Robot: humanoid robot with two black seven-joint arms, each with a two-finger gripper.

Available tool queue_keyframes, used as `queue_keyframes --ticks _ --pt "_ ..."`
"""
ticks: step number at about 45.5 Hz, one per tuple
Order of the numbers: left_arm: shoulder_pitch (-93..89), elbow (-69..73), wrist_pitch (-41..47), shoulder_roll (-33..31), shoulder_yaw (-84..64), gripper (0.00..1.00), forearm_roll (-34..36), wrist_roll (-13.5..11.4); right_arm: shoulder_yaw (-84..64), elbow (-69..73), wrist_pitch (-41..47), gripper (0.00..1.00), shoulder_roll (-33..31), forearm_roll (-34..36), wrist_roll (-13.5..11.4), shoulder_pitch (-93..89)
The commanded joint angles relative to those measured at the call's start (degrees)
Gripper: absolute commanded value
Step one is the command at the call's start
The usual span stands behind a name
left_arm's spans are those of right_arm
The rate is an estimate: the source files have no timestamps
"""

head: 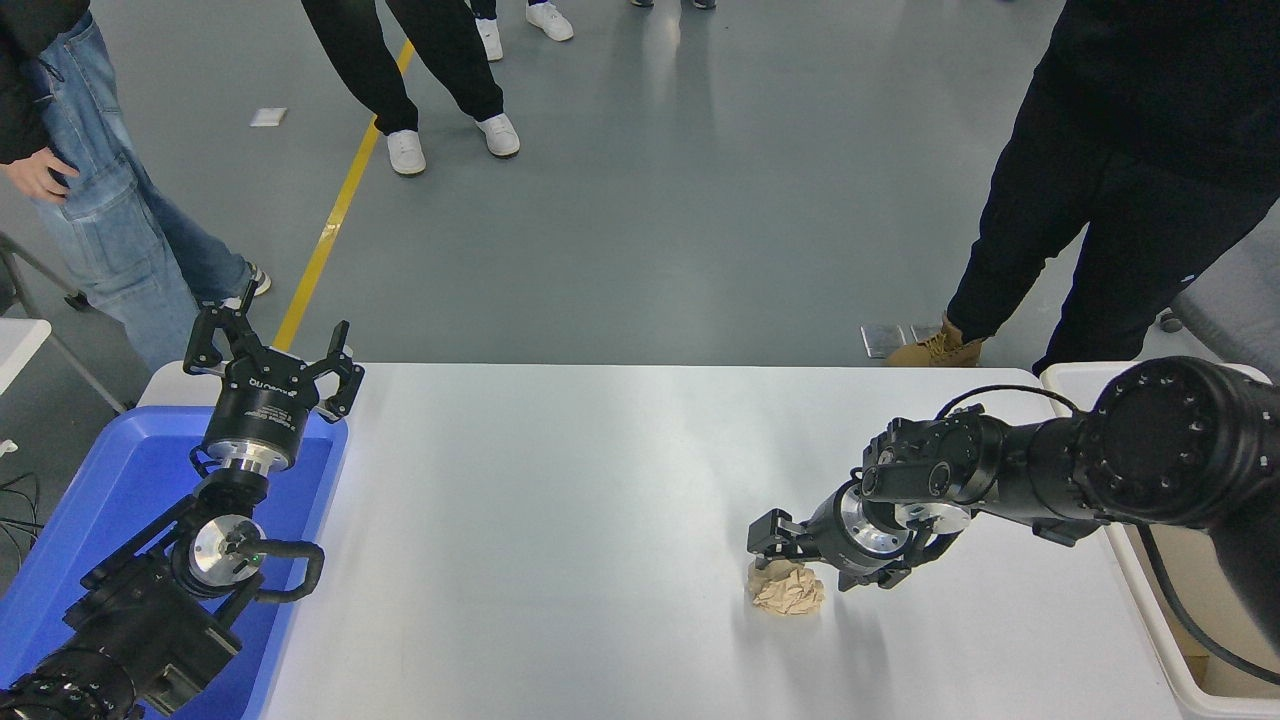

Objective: Pick up paper ball place in dustbin

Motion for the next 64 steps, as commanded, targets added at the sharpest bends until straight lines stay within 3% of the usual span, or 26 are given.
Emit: queue_keyframes --ticks 1,5,10,11,28,43,64 --pt "0.0 -0.1 0.0 0.0 0.0 0.98 0.0 0.0 0.0 0.5 -1.0 0.70 0.0 -0.1 0.1 0.1" --pt "0.0 0.0 0.0 0.1 0.0 0.98 0.0 0.0 -0.1 1.5 -1.0 0.50 0.0 0.0 0.1 1.1" --pt "-0.1 -0.1 0.0 0.0 0.0 0.98 0.0 0.0 -0.9 4.6 -0.9 0.02 0.0 -0.6 0.2 2.9" --pt "-0.1 0.0 0.0 0.1 0.0 0.98 0.0 0.0 -1.0 5.0 -0.8 0.00 0.0 -1.1 0.3 3.1" --pt "0.0 0.0 0.0 0.0 0.0 0.98 0.0 0.0 -3.4 9.4 -0.6 0.00 0.0 -3.6 0.3 11.2" --pt "0.0 -0.1 0.0 0.0 0.0 0.98 0.0 0.0 -3.3 19.6 0.3 0.00 0.0 -3.7 0.5 28.9" --pt "0.0 0.0 0.0 0.0 0.0 0.98 0.0 0.0 -3.3 29.2 7.1 0.00 -10.8 -4.9 0.5 52.1"
